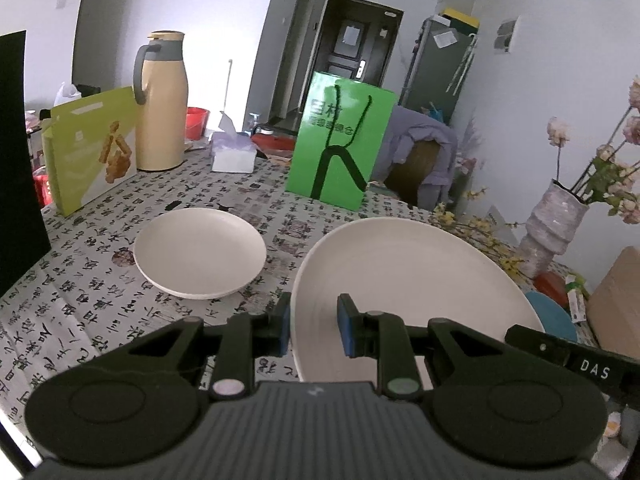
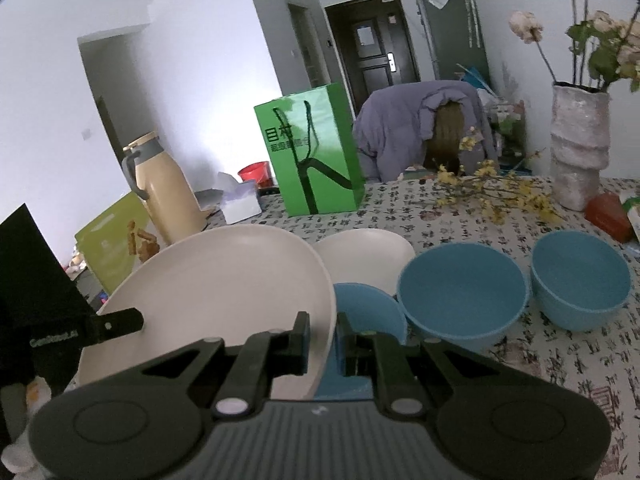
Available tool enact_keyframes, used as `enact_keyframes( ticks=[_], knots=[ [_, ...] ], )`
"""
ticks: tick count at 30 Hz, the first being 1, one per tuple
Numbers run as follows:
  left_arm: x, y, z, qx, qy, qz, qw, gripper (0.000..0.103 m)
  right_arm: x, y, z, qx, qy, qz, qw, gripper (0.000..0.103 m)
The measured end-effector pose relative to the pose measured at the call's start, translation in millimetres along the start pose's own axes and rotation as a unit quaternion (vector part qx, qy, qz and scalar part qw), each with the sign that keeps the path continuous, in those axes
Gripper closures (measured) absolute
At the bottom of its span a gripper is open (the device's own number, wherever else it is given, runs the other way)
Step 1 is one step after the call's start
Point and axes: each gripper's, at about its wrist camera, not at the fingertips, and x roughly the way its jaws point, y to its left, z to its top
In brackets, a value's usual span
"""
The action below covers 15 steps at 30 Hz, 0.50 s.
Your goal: Organize plates and bowls
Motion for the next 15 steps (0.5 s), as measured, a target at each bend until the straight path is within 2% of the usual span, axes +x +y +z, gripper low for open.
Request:
enact_keyframes(
  ticks=[6,15],
  knots=[
    [-4,-6,-15,0.007,0.001,-0.013,0.9999,0.08,-12,-11,-13,0.021,-0.014,-0.006,1.0,0.09],
    [-1,-10,-32,0.009,0.011,-0.032,0.9994,0.08,-24,-16,-30,0.017,-0.031,-0.026,0.999,0.09]
  ],
)
